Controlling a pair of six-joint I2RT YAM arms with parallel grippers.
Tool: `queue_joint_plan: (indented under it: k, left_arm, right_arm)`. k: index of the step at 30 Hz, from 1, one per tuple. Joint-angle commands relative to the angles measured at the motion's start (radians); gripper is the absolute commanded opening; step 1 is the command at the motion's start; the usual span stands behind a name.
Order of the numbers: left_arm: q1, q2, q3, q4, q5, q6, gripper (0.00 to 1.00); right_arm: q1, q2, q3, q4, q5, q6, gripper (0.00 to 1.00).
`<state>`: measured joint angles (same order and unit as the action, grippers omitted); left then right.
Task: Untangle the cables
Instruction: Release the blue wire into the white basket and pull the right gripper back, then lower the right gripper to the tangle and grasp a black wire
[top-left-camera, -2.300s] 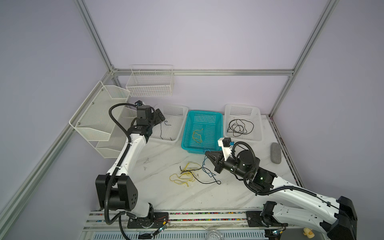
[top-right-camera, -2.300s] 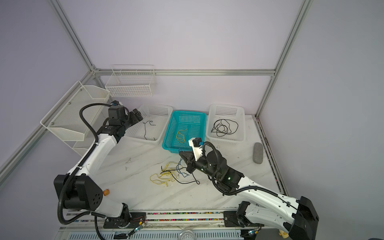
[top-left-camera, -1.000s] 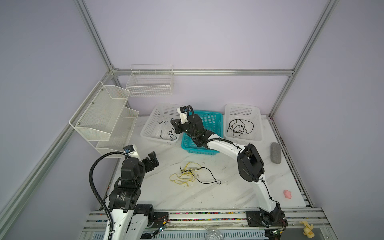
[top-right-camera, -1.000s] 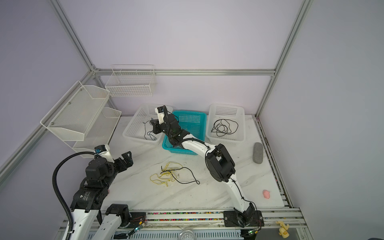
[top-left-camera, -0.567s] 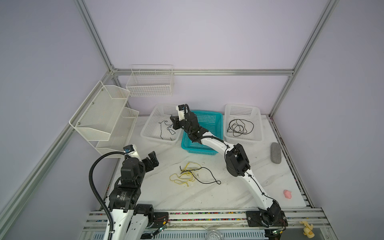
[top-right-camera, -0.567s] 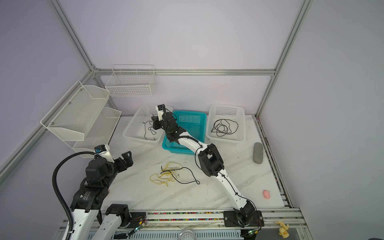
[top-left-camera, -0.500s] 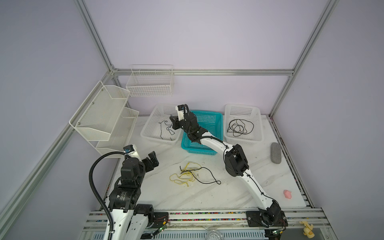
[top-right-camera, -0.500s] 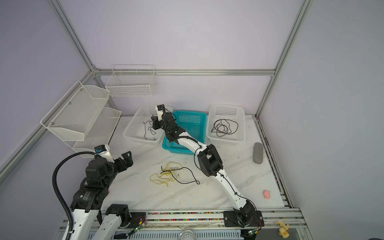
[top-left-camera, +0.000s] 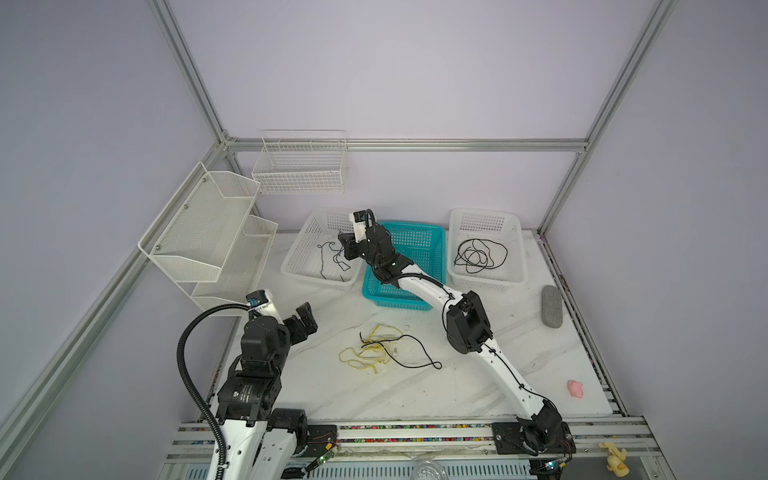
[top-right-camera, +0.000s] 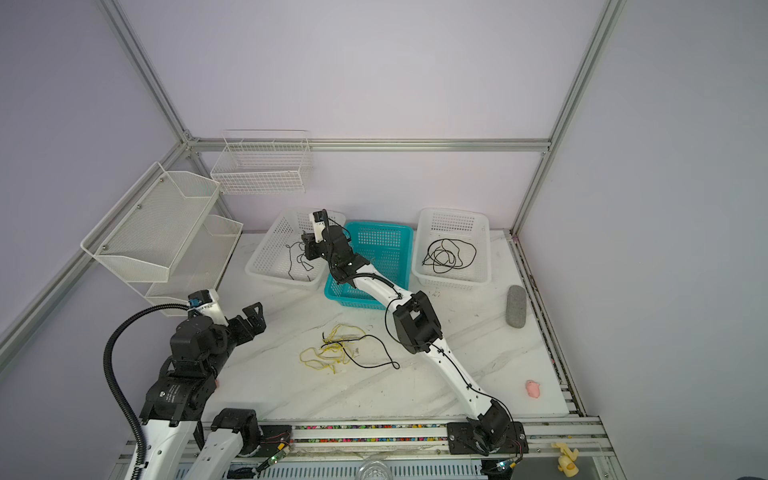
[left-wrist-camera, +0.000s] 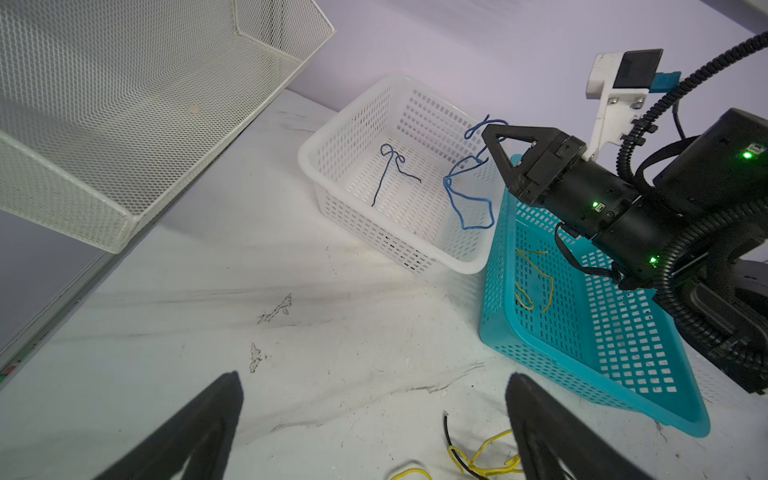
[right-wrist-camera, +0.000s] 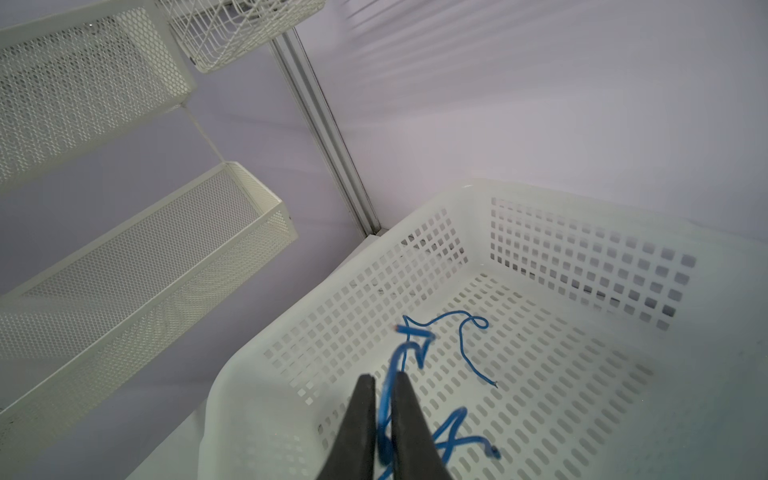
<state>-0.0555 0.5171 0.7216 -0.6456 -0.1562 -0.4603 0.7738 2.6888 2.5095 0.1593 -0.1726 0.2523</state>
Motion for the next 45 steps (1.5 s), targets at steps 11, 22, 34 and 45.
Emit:
queue_joint_plan:
  k: [11,22,34,45]
  left_arm:
    - [-0.006,-0.006,-0.044,0.043,0.004,0.009,1.00]
    - [-0.006,0.015,-0.041,0.045,0.073,0.011,1.00]
    - [-0.012,0.117,-0.004,0.035,0.267,0.001,1.00]
    - [-0.013,0.220,0.015,0.049,0.337,-0.027,1.00]
  right_arm:
    - [-0.001,-0.065,-0.002,-0.019,-0.041,-0.033,0.32]
    - [0.002,-0.582,-0.625,0.145,-0.016,-0.049,0.52]
    - [0.082,-1.157,-1.359,0.093,0.043,-0.115,0.55]
    - [0.099,-1.659,-1.748,-0.283,0.319,0.196,0.56]
